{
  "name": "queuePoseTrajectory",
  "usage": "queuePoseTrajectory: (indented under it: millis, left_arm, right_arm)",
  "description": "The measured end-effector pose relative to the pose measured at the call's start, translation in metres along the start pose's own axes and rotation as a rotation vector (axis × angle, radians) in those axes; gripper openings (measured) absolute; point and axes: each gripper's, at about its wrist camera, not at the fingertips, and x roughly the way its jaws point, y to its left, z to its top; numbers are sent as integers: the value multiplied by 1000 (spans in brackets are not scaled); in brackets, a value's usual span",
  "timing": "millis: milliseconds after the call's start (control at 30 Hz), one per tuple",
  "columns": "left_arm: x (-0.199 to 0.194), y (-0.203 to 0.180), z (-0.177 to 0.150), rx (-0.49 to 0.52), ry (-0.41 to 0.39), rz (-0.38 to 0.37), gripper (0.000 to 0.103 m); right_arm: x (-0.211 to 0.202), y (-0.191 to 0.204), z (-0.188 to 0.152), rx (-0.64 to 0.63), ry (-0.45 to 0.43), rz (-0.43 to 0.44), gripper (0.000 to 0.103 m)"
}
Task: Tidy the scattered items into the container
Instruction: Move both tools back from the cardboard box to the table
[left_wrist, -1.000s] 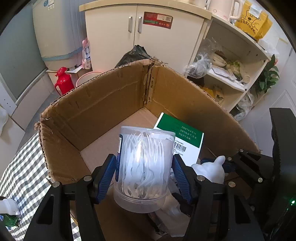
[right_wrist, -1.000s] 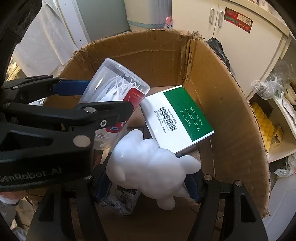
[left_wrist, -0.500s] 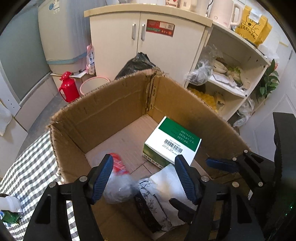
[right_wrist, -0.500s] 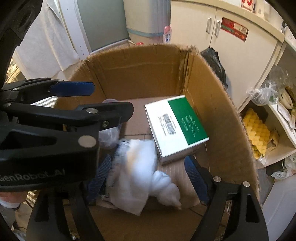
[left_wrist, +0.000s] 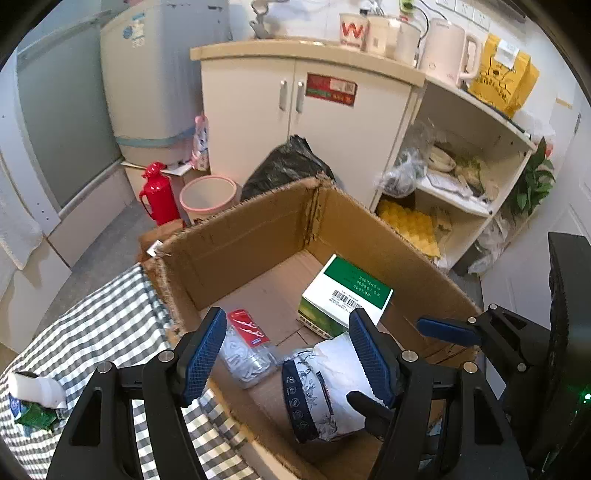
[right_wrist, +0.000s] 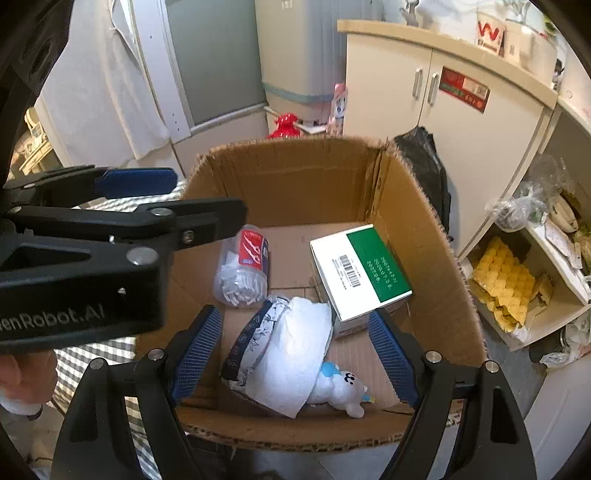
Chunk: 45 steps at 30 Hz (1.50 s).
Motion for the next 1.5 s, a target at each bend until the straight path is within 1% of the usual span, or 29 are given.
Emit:
queuePoseTrajectory:
  millis: [100, 200, 533, 567, 600, 633, 667, 933, 1033, 1500]
  left_arm:
    - [-15, 4, -2, -18, -30, 12, 72]
    - [-28, 7, -4, -27, -43, 18, 72]
    - [-84, 23, -13, -93, -171, 69, 72]
    - [-89, 24, -14, -98, -181, 75, 72]
    - [-93, 26, -16, -102, -190, 81, 73]
    - [-97, 27, -17, -104, -195, 85, 74]
    - [-101, 29, -18, -105, -198, 89, 76]
    - [-130, 42, -31, -134, -235, 137, 77]
    - [-140, 50, -35, -150, -250, 159, 80]
    - [-179, 86, -63, -226, -298, 272, 84]
  right_arm:
    - [-14, 1, 1, 12, -42, -4, 82]
    - [-27, 2, 2, 19, -79, -4, 82]
    - [-63, 16, 2, 31, -180, -8, 82]
    - [-66, 17, 3, 33, -190, -9, 83]
    - [-69, 19, 3, 32, -197, -9, 86]
    - [-70, 20, 3, 29, -199, -8, 89]
    - [-71, 22, 3, 23, -196, -7, 89]
    - [-81, 40, 6, 1, -238, 20, 89]
    - [-85, 46, 8, -2, -260, 29, 89]
    - [-91, 87, 20, -59, -331, 122, 90]
